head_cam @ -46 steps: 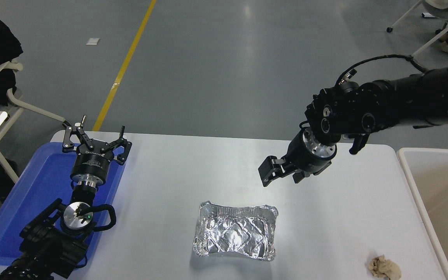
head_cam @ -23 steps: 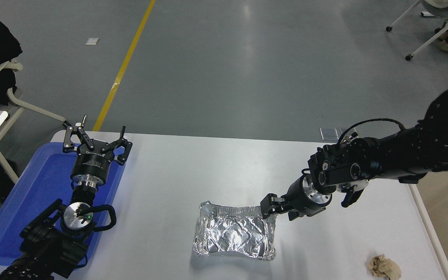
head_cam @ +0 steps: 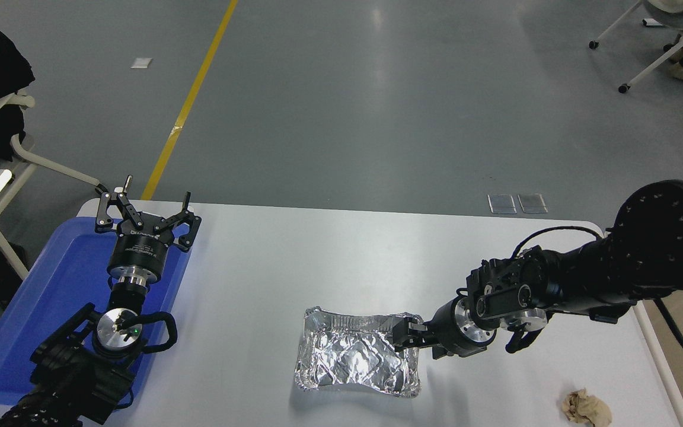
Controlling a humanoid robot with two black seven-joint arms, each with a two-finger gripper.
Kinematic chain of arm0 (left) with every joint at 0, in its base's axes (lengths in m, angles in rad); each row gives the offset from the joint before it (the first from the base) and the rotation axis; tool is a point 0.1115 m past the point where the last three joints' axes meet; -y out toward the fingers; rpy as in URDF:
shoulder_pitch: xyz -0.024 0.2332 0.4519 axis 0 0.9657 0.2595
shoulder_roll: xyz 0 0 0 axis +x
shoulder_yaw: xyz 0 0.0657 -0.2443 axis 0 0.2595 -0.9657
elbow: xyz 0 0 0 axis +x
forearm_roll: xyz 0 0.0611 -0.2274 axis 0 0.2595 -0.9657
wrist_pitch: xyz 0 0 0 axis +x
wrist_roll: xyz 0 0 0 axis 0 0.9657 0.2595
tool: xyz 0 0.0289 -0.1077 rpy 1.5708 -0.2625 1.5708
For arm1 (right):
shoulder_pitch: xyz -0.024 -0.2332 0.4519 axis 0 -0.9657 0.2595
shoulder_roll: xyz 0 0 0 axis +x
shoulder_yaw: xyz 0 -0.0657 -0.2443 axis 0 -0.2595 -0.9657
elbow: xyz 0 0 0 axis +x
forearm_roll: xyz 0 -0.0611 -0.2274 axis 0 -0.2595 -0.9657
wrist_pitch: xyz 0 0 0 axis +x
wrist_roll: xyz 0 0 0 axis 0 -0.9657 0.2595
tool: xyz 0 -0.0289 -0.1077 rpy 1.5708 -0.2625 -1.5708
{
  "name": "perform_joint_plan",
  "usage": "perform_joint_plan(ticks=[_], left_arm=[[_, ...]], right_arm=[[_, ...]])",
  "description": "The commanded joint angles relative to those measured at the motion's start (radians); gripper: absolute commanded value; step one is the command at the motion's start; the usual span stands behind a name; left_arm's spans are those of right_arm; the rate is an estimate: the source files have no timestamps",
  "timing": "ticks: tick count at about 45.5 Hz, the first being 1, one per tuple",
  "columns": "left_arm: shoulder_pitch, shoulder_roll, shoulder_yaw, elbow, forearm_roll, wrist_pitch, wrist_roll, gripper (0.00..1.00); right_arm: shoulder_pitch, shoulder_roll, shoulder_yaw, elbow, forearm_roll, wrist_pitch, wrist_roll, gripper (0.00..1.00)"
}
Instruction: Pick up foil plate and place in dustbin
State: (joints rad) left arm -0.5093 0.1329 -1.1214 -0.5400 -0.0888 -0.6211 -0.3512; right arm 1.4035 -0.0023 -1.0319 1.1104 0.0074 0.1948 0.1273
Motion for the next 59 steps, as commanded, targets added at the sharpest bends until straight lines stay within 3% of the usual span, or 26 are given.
perform_joint_plan(ticks=[1, 7, 12, 19, 23, 30, 38, 54, 59], left_arm=[[0.0, -0.001, 0.0, 0.0, 0.0, 0.0, 0.0, 1.0], [0.0, -0.001, 0.0, 0.0, 0.0, 0.0, 0.0, 1.0], [0.0, 0.001, 0.0, 0.0, -0.002, 0.0, 0.0, 1.0], [0.0, 0.001, 0.0, 0.0, 0.0, 0.0, 0.0, 1.0], [0.0, 0.001, 0.0, 0.0, -0.002, 0.0, 0.0, 1.0], [0.0, 0.001, 0.0, 0.0, 0.0, 0.0, 0.0, 1.0], [0.0, 0.001, 0.0, 0.0, 0.0, 0.0, 0.0, 1.0], [0.0, 0.001, 0.0, 0.0, 0.0, 0.0, 0.0, 1.0], [0.0, -0.001, 0.0, 0.0, 0.0, 0.0, 0.0, 1.0]], right_arm=[[-0.041, 0.002, 0.004, -0.044, 0.005, -0.008, -0.001, 0.68], [-0.052, 0.002, 0.012, -0.047, 0.006, -0.008, -0.001, 0.68], [-0.057, 0.002, 0.016, -0.05, 0.009, -0.006, -0.001, 0.62], [-0.067, 0.002, 0.029, -0.047, 0.002, 0.009, -0.001, 0.35], [-0.067, 0.002, 0.029, -0.047, 0.002, 0.009, 0.0, 0.28], [-0.069, 0.002, 0.029, -0.035, -0.003, 0.024, 0.0, 0.0], [-0.069, 0.002, 0.044, -0.037, -0.015, 0.101, 0.0, 0.0], [-0.04, 0.002, 0.042, -0.032, -0.01, 0.115, 0.0, 0.0], [0.0, 0.001, 0.026, -0.024, -0.013, 0.201, 0.0, 0.0]])
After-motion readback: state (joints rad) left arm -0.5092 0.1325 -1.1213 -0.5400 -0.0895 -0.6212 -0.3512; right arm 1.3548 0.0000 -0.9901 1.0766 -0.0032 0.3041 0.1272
